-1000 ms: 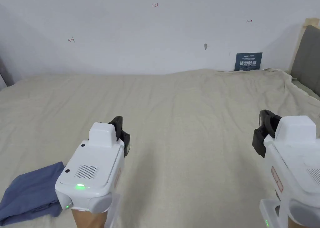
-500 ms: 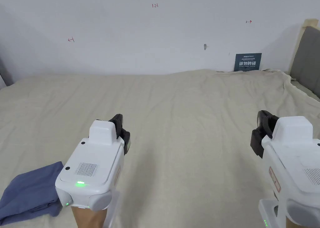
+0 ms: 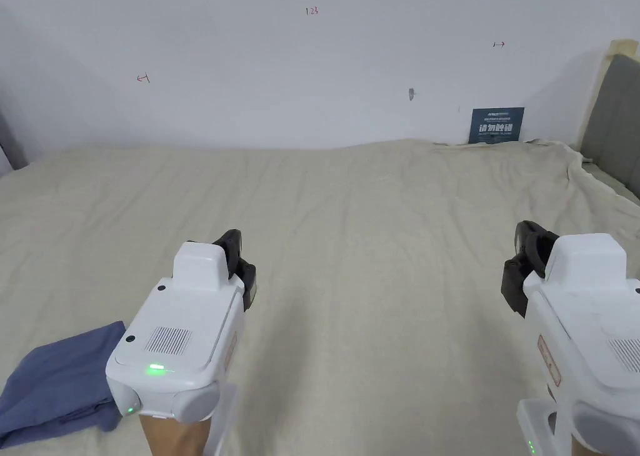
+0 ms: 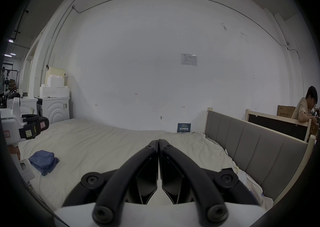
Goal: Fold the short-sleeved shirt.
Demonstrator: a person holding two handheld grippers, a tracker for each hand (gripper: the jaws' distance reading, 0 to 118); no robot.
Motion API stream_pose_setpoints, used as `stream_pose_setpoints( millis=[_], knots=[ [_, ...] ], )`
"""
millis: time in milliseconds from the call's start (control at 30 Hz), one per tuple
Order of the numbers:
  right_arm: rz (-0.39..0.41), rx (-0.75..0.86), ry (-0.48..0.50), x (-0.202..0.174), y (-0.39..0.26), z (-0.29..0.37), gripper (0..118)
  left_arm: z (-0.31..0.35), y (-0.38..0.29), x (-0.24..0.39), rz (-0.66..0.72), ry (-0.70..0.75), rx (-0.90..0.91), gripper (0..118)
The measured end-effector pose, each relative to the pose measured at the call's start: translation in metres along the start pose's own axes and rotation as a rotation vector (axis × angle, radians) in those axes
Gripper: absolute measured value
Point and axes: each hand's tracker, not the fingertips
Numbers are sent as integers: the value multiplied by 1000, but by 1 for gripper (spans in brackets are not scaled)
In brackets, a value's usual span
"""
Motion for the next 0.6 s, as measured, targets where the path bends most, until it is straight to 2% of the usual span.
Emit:
stream_pose_setpoints(
  millis=[500,600],
  knots=[
    [6,2,-7,-1,2,2,0,3,-1,-5,16,24,19,0],
    [1,1,-6,-1,2,2,3,3,0,-7,43,32,17,16]
  ],
)
